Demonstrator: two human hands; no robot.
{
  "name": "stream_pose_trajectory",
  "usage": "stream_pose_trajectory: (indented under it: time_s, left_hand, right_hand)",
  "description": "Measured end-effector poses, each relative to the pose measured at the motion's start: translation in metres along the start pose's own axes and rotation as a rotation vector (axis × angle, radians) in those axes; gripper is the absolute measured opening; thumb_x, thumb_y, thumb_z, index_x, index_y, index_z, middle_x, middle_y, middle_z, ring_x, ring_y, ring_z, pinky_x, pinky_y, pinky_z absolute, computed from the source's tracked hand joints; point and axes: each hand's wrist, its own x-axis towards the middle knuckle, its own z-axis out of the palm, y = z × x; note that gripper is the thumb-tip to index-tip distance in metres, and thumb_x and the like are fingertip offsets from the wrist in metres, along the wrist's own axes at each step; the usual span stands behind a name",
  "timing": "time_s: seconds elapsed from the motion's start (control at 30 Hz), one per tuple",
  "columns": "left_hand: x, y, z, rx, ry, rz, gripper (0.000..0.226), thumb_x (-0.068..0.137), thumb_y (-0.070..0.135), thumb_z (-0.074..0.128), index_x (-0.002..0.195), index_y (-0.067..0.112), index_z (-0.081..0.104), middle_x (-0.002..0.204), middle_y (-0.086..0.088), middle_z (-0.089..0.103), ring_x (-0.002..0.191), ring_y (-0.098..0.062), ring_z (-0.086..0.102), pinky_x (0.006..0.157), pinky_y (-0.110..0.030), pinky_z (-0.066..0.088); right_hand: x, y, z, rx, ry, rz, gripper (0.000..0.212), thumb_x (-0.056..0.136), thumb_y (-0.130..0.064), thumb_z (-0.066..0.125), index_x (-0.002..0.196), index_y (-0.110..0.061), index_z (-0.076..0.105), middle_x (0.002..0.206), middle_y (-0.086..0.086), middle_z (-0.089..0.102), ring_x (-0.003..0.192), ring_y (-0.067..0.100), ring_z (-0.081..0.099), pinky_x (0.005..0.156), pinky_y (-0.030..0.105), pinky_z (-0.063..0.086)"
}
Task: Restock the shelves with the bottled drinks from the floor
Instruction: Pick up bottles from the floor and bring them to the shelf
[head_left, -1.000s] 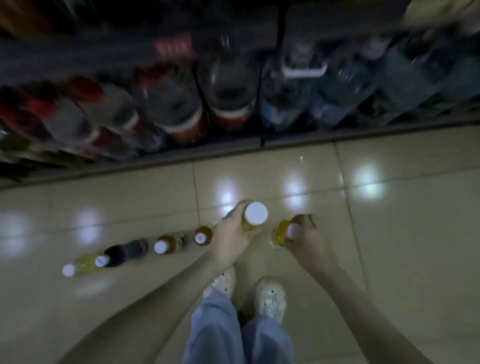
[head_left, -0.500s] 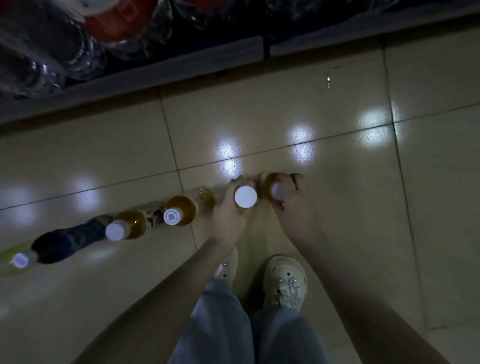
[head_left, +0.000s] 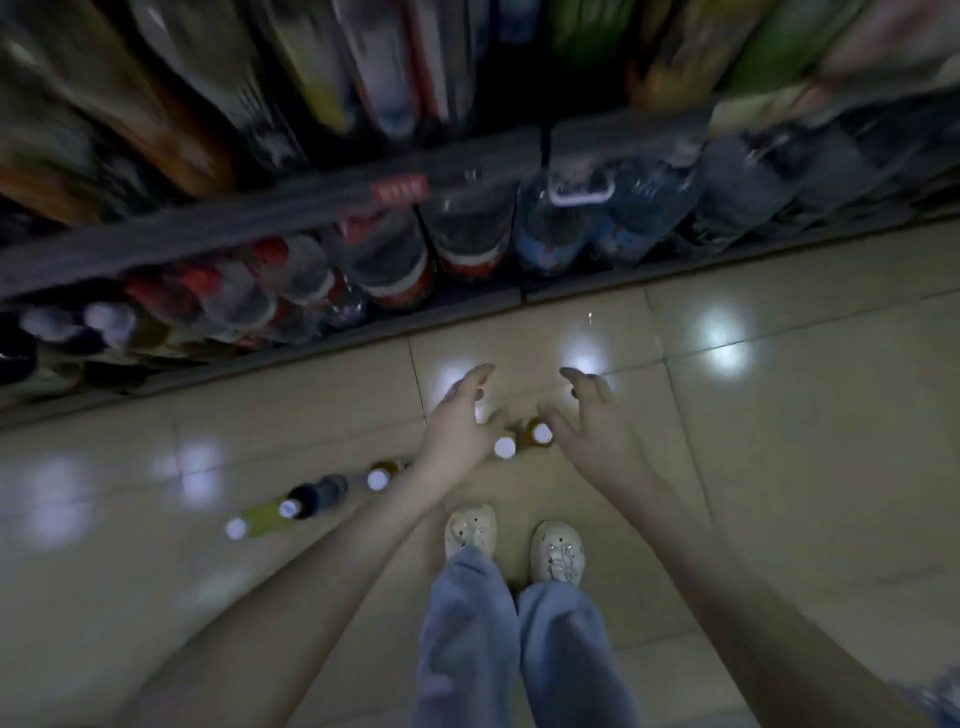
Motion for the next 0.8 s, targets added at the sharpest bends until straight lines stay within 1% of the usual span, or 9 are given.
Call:
stream_pose_trajectory:
  time_s: [0.1,0.17,0.27,0.37,0.43,0.57,0.63,0.7,0.8]
  left_hand:
    - [-0.044,0.086,-0.078,0.021,0.070,0.050,0.042,0.092,0.014,0.059,0.133,0.013,0.049,0.128,-0.008,0.058,0.118,-0.022,0.055,0.094,-0.027,0.042]
    - [-0.080,0.141,-0.126,0.065,0.125,0.140,0.038,0.093,0.017,0.058,0.130,0.012,0.052,0.124,-0.005,0.060,0.113,-0.019,0.057,0.090,-0.023,0.041]
    - [-0.117,0.211,-0.186,0.147,0.157,0.290,0.035,0.094,0.026,0.057,0.128,0.017,0.053,0.125,-0.001,0.060,0.107,-0.014,0.059,0.092,-0.026,0.046]
    - [-0.153,0.285,-0.247,0.211,0.234,0.474,0.034,0.096,0.032,0.054,0.128,0.022,0.052,0.126,0.003,0.058,0.108,-0.011,0.057,0.089,-0.026,0.048]
    - [-0.177,0.333,-0.284,0.248,0.318,0.599,0.033,0.097,0.032,0.053,0.129,0.022,0.052,0.125,0.004,0.058,0.109,-0.011,0.056,0.089,-0.025,0.046]
    - [-0.216,0.401,-0.340,0.272,0.528,0.817,0.030,0.096,0.029,0.052,0.125,0.023,0.054,0.117,0.005,0.059,0.105,-0.010,0.057,0.093,-0.033,0.049]
    - [-0.226,0.423,-0.360,0.323,0.643,0.904,0.032,0.097,0.028,0.052,0.129,0.023,0.052,0.120,0.007,0.056,0.106,-0.008,0.055,0.090,-0.028,0.048]
    - [-0.229,0.442,-0.375,0.378,0.743,0.943,0.038,0.097,0.028,0.051,0.135,0.024,0.047,0.128,0.008,0.051,0.105,-0.008,0.054,0.084,-0.022,0.044]
    - [-0.223,0.469,-0.391,0.378,0.851,0.928,0.046,0.097,0.026,0.050,0.142,0.027,0.040,0.137,0.006,0.042,0.093,-0.012,0.057,0.076,-0.021,0.042]
  right_hand:
    - [-0.025,-0.083,-0.073,0.033,0.076,-0.045,0.049,0.094,-0.030,0.057,0.138,-0.010,0.045,0.135,0.010,0.049,0.120,0.026,0.051,0.093,0.033,0.041]
    - [-0.044,-0.139,-0.121,0.037,0.141,-0.105,0.048,0.095,-0.029,0.056,0.138,-0.010,0.044,0.135,0.009,0.048,0.120,0.025,0.050,0.091,0.027,0.038]
    - [-0.063,-0.217,-0.185,-0.009,0.216,-0.233,0.047,0.098,-0.030,0.052,0.140,-0.011,0.042,0.135,0.006,0.045,0.119,0.022,0.050,0.085,0.019,0.033]
    - [-0.081,-0.290,-0.245,-0.047,0.316,-0.365,0.050,0.099,-0.034,0.049,0.144,-0.016,0.036,0.143,0.002,0.039,0.119,0.023,0.051,0.087,0.024,0.041]
    - [-0.091,-0.333,-0.283,-0.056,0.401,-0.448,0.050,0.100,-0.034,0.048,0.145,-0.018,0.033,0.146,0.000,0.037,0.127,0.020,0.046,0.091,0.023,0.037]
    - [-0.103,-0.395,-0.345,-0.056,0.574,-0.620,0.052,0.098,-0.027,0.052,0.146,-0.017,0.032,0.144,0.001,0.039,0.126,0.017,0.045,0.089,0.019,0.033]
    - [-0.103,-0.417,-0.371,-0.017,0.625,-0.677,0.057,0.097,-0.024,0.053,0.148,-0.017,0.029,0.144,0.002,0.039,0.125,0.016,0.046,0.091,0.019,0.034]
    - [-0.099,-0.434,-0.393,0.015,0.640,-0.718,0.061,0.097,-0.023,0.054,0.150,-0.019,0.024,0.146,0.001,0.037,0.125,0.016,0.046,0.093,0.020,0.036]
    - [-0.087,-0.453,-0.419,0.037,0.658,-0.787,0.068,0.096,-0.021,0.055,0.153,-0.019,0.017,0.153,0.001,0.028,0.139,0.014,0.031,0.102,0.018,0.026]
